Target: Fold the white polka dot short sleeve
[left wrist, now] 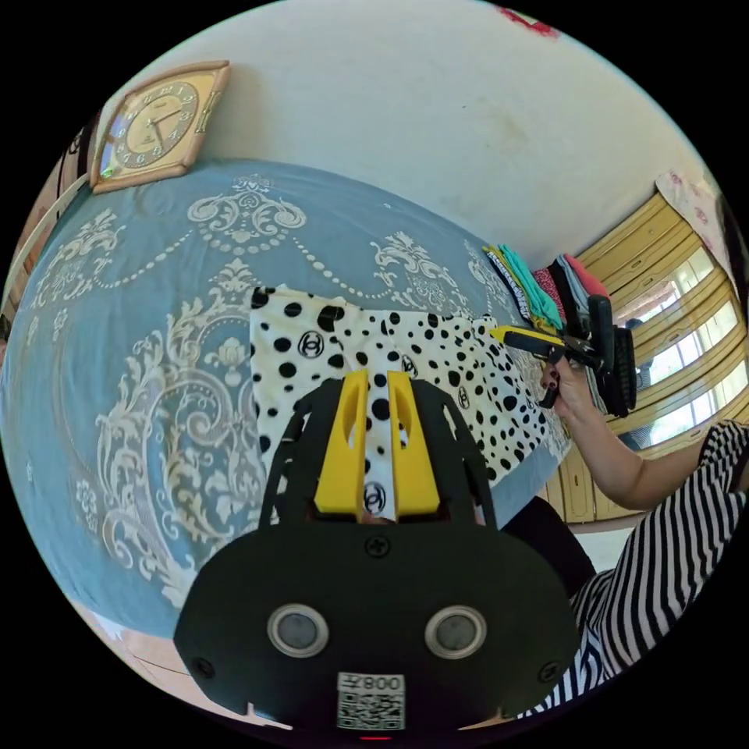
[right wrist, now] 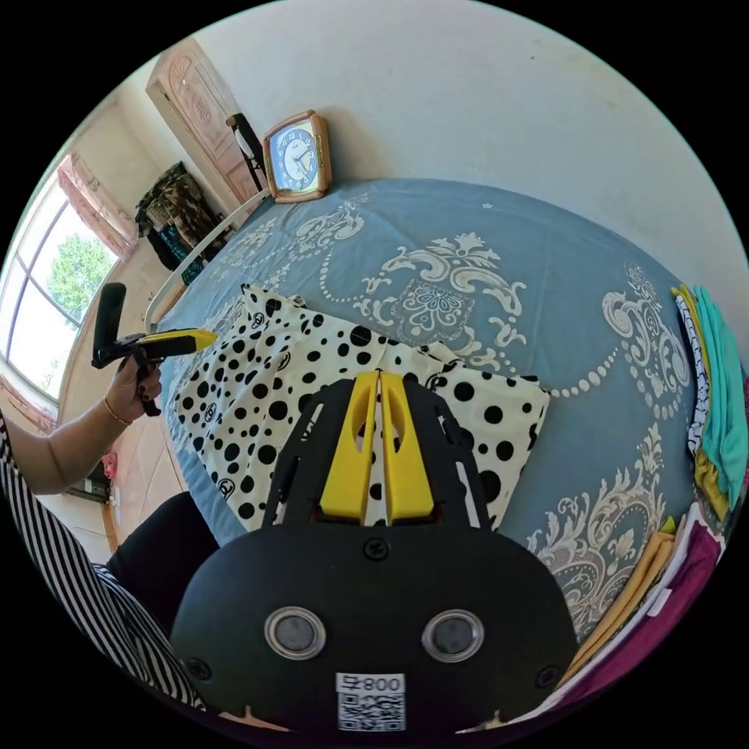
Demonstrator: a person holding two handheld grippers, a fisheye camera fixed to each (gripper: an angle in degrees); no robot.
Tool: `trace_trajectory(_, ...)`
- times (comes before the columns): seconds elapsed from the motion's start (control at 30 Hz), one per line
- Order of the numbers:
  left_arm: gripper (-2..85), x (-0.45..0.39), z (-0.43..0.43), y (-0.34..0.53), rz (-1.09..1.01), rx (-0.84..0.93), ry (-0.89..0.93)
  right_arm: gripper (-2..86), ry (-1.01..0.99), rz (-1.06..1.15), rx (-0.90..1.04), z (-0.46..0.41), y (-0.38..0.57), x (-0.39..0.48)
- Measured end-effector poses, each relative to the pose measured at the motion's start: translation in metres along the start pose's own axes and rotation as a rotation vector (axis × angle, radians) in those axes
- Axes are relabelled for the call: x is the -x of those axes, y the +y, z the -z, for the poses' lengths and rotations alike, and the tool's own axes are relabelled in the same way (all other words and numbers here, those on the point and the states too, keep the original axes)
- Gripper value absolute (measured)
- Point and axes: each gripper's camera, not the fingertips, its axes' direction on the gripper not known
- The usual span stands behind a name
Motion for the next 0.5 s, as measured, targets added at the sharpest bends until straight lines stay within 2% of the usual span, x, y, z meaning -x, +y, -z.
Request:
trace_trajectory(0.17,1.7,0.007,-0.006,0.052,0.112,0.134,-0.118,0.1,0.006,-0.044,0.182,-0.021,0.026,-0.019)
trace_trajectory(0.3,0.8,0.007,0.001,0.068,0.166,0.129,-0.094,0.2,-0.058,-0.089,0.172,0.001,0.021,-0.038)
trace_trajectory(0.5,1.4,-0.048,0.028,0.080,-0.032,0.067,0.017,0.8,-0.068,-0.160,0.087,0.090,0.068,-0.065)
